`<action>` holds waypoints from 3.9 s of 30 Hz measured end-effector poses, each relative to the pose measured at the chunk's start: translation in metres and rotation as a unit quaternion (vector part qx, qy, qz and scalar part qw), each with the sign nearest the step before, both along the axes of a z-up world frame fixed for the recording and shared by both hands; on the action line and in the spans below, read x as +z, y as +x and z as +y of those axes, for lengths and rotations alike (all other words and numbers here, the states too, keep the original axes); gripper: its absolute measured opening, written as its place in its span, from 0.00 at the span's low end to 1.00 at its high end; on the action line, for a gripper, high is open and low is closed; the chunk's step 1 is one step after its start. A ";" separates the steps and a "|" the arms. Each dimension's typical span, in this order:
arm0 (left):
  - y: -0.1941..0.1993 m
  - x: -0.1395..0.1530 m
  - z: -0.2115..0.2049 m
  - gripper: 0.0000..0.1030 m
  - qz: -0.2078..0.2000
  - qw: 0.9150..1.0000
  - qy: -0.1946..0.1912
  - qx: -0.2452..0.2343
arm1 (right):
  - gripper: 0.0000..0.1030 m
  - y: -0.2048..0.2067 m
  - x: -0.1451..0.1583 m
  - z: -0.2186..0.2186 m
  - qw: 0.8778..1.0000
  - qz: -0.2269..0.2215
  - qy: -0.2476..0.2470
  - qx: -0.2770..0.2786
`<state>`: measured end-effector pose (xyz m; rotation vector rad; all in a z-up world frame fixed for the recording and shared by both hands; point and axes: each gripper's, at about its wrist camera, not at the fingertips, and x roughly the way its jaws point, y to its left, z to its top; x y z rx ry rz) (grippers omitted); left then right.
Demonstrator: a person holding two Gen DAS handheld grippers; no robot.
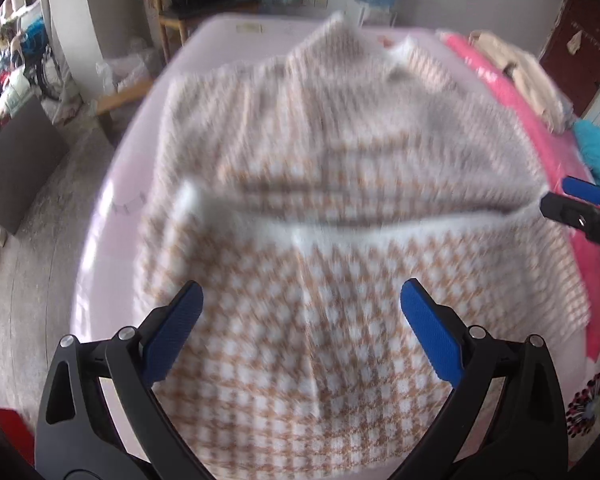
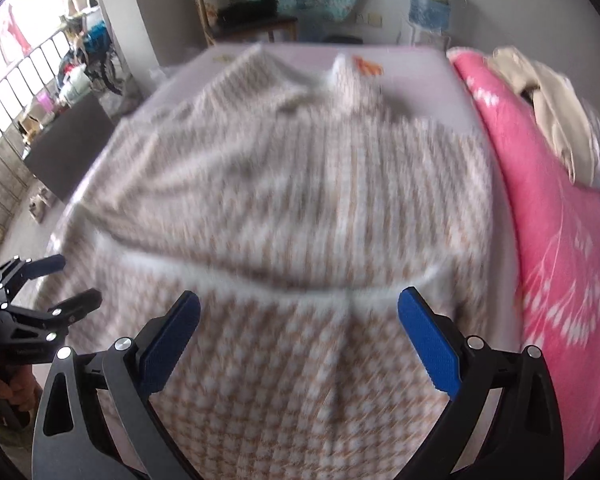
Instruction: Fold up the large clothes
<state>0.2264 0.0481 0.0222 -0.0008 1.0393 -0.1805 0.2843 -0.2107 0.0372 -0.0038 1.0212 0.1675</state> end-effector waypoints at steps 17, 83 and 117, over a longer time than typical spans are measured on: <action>0.308 0.034 -0.062 0.92 -0.015 0.991 -0.128 -0.045 | 0.78 0.301 -0.030 -0.065 0.976 0.092 0.190 -0.044; 0.165 -0.006 0.003 0.39 0.068 0.979 -0.171 -0.086 | 0.25 0.163 -0.055 0.024 0.973 0.077 0.159 0.151; 0.198 0.015 -0.019 0.26 0.018 0.991 -0.107 -0.078 | 0.25 0.135 -0.063 0.030 0.974 0.076 0.131 0.166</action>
